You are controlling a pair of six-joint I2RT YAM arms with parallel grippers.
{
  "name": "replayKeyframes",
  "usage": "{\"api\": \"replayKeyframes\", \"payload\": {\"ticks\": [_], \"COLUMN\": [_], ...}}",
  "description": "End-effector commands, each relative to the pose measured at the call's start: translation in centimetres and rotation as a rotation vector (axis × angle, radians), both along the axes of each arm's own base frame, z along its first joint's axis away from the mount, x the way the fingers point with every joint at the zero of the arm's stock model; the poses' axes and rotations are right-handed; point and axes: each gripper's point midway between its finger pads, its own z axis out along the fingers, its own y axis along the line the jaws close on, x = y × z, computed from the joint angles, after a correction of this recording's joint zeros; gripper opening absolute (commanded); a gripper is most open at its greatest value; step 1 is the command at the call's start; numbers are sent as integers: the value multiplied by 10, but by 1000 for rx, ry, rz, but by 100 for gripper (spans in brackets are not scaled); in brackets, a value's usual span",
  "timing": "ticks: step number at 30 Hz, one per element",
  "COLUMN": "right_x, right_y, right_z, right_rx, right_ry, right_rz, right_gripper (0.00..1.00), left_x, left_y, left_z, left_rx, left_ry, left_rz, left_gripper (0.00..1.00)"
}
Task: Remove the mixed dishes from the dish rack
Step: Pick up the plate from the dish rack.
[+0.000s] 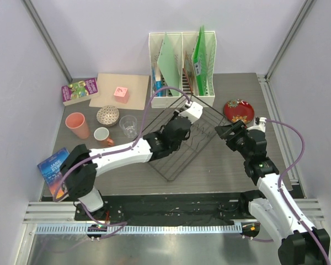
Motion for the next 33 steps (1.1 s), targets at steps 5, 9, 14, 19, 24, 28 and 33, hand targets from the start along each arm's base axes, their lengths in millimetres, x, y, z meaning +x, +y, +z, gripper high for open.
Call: {"api": "replayKeyframes", "payload": {"ticks": [5, 9, 14, 19, 24, 28, 33], "right_x": [6, 4, -9, -16, -20, -25, -18], "right_y": [2, 14, 25, 41, 48, 57, 61], "right_z": [31, 60, 99, 108, 129, 151, 156], "right_rx": [-6, -17, -3, 85, 121, 161, 177], "right_ry": [-93, -190, -298, -343, -406, -462, -465], "right_rz": [10, 96, 179, 261, 307, 361, 379], "right_gripper": [70, 72, 78, 80, 80, 80, 80], "left_x": [-41, -53, -48, -42, -50, -55, -55], "left_y": [9, 11, 28, 39, 30, 17, 9], "left_z": [93, 103, 110, 127, 127, 121, 104], "left_rx": [-20, -309, -681, -928, -1052, -1103, -1138], "left_ry": [-240, -36, 197, 366, 517, 596, 662], "left_rz": [34, -29, -109, -227, -305, -351, -358], "left_gripper": [0, 0, 0, 0, 0, 0, 0]}}
